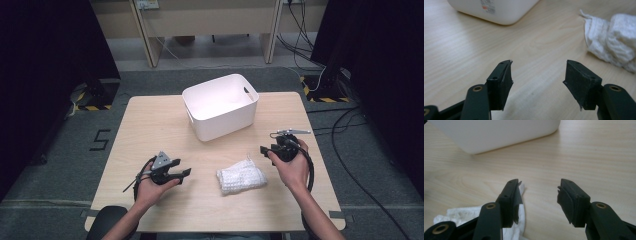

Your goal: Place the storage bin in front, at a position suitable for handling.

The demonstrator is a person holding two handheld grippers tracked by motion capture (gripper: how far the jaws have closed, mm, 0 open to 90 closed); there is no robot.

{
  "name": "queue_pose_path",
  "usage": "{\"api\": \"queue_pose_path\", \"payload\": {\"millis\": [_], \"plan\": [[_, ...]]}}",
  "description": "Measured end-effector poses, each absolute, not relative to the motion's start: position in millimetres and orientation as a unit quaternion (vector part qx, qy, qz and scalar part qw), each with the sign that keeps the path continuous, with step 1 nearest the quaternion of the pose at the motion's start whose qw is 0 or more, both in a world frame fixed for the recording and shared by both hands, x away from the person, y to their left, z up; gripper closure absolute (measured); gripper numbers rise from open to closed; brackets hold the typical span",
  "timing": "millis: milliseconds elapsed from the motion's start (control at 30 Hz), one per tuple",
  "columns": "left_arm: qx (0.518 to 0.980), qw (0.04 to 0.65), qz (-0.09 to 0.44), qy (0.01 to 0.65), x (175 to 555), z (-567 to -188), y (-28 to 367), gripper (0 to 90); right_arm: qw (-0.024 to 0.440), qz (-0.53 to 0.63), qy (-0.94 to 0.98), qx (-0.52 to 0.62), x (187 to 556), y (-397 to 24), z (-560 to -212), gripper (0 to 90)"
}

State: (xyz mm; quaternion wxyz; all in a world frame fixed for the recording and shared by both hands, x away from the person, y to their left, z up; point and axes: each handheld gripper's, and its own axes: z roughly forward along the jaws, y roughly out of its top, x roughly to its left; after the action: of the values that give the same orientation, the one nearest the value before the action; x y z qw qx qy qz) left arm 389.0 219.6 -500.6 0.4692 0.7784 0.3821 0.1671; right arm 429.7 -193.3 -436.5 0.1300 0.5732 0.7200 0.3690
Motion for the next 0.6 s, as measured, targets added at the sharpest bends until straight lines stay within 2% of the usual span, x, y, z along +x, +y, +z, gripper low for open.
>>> {"api": "queue_pose_path", "payload": {"millis": [233, 600], "plan": [[0.765, 0.48, 0.174, 0.392, 406.6, -477.4, 226.2, 38.9, 0.139, 0.372, 0.721, 0.568, 452.6, -190.7, -419.2, 53.4], [0.722, 0.513, 0.219, 0.408, 456.9, -408.8, 235.1, 37.7, 0.164, 0.391, 0.701, 0.573, 514.7, -186.6, -374.4, 56.6]]}}
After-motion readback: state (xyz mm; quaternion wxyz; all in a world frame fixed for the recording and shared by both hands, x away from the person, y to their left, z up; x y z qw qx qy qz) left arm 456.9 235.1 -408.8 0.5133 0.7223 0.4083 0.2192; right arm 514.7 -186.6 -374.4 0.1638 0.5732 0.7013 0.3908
